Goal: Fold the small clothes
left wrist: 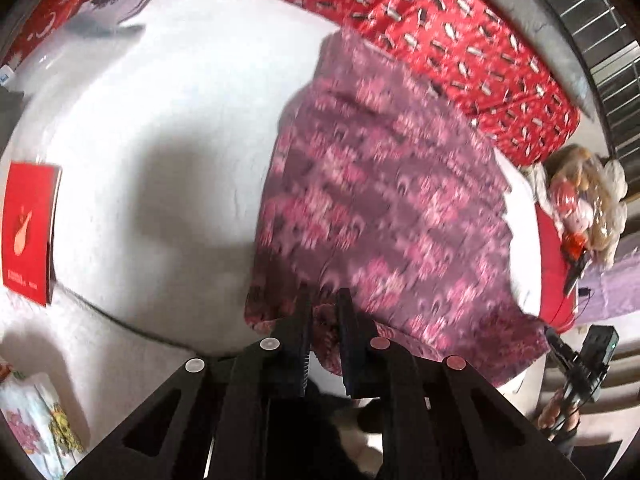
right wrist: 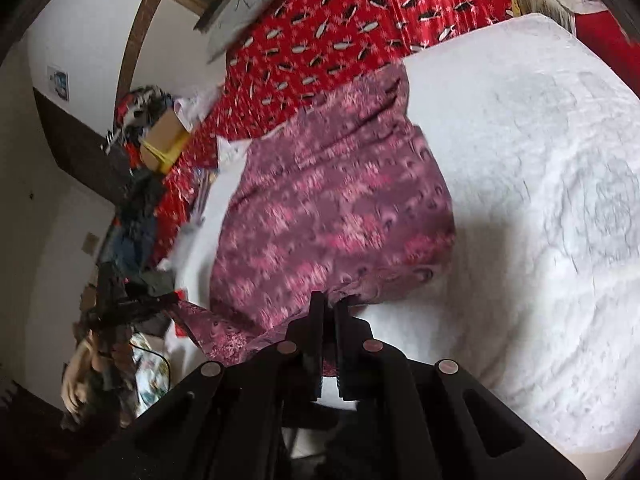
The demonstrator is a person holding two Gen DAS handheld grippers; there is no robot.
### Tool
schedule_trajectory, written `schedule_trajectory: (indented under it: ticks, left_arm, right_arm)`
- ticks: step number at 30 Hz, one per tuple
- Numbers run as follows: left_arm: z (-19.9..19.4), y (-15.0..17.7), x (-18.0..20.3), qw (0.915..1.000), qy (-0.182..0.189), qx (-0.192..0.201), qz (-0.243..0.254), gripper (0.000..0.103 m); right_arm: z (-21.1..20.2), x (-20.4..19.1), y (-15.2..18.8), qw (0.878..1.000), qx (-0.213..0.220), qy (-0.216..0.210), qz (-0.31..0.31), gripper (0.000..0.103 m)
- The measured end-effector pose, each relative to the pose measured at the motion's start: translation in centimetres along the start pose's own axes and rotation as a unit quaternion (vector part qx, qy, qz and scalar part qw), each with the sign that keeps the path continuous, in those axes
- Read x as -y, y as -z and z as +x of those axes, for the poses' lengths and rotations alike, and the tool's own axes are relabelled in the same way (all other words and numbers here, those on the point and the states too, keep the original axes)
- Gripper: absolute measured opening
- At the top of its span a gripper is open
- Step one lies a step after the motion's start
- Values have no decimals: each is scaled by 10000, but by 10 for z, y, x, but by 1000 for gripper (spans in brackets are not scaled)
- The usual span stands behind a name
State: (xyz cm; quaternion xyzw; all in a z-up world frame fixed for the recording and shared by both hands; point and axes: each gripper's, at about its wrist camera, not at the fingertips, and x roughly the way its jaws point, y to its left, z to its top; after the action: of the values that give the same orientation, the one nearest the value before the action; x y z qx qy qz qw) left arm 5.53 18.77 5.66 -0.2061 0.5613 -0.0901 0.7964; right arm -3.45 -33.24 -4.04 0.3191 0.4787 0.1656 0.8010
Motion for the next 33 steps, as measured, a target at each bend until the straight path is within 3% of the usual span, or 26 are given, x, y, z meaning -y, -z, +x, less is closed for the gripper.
schedule_trajectory:
  ticks: [7,16,18,23,25,28,30,32,33]
  left_arm:
    - [9,-38,5,9991,290,227,-219,11]
    - [41,-119,11,9956,464,625,-517,10]
    - [50,-138,9,9945,446,722,-617,3]
    - [65,-190,7,9919,327,1001,-712,3]
    - [76,-202,11,9930,235,944,-667,3]
    - [88,-201,15,9967,216,736,-257,6]
    - [100,-191,13,9988,124,481,44,26]
    - [117,-176,2,9998,57,184,64,36]
    - [123,-170,-2,10000,51,75,39,36]
  right_arm:
    - [3,-3,-40,9988,338,-213,267,3]
    - [36,4,-115,9948,698,-293,680,2]
    - [48,11,-133,9925,791,-325,872,2]
    - [72,30,-171,9852,1014,-503,1288,0]
    - [83,35,-184,9863,989,-221,1302,0]
    - [93,31,-186,9930,692,144,942,7]
    - [99,27,-178,9963,466,467,556,11]
    - [106,28,-166,9963,186,817,204,35]
    - [109,29,-160,9956,116,918,137,40]
